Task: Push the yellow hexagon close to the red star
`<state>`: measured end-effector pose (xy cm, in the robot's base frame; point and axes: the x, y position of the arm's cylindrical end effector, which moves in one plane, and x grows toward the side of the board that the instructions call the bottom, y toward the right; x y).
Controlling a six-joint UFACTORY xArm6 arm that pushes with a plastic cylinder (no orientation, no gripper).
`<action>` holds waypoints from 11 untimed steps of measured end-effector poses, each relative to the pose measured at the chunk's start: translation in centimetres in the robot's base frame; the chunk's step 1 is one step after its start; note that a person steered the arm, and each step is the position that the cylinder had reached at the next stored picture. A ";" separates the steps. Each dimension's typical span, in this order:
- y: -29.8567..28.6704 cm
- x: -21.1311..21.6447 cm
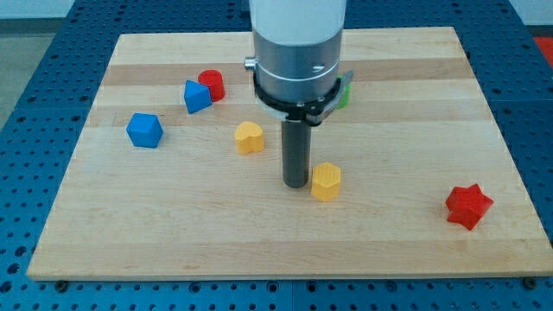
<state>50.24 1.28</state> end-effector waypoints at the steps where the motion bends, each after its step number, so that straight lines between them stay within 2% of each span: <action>1: 2.6 0.0; 3: 6.0 1.1; 5: 7.4 4.5; 7: 11.6 4.5; 8: 11.2 4.5; 9: 6.7 4.5; 10: -1.2 4.3; 11: -8.4 1.7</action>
